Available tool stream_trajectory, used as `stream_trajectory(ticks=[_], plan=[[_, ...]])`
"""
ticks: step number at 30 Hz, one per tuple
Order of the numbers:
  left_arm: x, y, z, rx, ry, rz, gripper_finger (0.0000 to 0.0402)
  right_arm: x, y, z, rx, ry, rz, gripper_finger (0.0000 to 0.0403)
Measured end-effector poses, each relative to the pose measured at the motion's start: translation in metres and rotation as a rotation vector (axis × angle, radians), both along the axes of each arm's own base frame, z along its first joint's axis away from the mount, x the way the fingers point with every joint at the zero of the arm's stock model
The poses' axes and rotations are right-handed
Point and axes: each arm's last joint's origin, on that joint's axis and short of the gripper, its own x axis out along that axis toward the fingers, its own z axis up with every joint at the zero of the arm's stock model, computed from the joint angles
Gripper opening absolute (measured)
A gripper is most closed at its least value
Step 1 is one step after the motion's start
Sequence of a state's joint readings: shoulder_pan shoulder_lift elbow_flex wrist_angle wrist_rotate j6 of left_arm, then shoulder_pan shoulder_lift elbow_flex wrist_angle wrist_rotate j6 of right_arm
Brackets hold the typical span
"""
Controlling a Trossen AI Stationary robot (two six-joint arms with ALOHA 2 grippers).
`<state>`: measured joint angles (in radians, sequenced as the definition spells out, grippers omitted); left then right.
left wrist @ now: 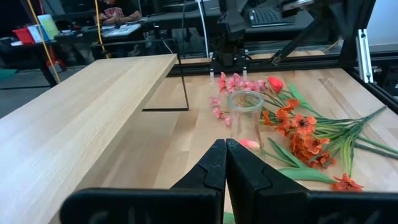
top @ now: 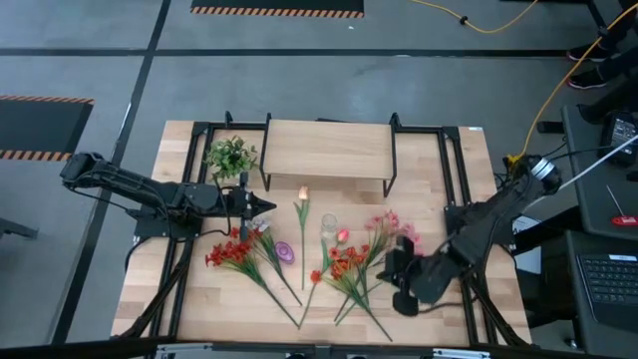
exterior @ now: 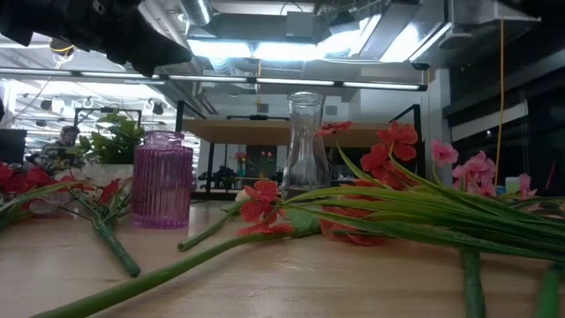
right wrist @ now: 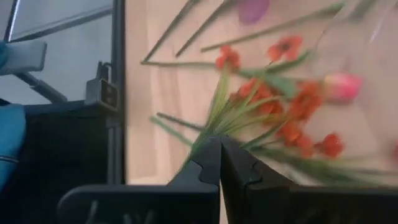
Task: Pick and place flowers into a vace then onto a shelf
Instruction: Put the right orange flowers into the transparent vase
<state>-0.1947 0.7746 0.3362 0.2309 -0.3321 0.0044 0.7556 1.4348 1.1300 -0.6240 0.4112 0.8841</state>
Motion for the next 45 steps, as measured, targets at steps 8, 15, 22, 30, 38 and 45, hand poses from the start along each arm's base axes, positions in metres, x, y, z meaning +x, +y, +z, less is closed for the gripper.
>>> stream_trajectory(ticks=[8,15,22,30,38,45], plan=[[0.0,0.0,0.0,-0.001,-0.004,0.0,0.0004,0.007,0.033,-0.001,0.008,0.129,-0.092,0.0],[0.0,0.0,0.0,-0.002,-0.005,0.0,0.0004,0.009,0.043,-0.011,0.003,0.174,-0.135,0.0001],[0.0,0.0,0.0,-0.001,-0.004,0.0,0.0003,0.012,0.046,-0.017,0.012,0.192,-0.148,0.002],[0.0,0.0,0.0,-0.001,-0.004,0.0,0.0004,0.013,0.047,-0.016,0.028,0.179,-0.146,0.0019],[0.0,0.0,0.0,-0.001,-0.004,0.0,0.0004,0.016,0.051,-0.014,0.079,0.147,-0.137,0.0004],[0.0,0.0,0.0,-0.002,-0.004,0.0,0.0004,0.018,0.054,-0.014,0.117,0.148,-0.124,0.0002]])
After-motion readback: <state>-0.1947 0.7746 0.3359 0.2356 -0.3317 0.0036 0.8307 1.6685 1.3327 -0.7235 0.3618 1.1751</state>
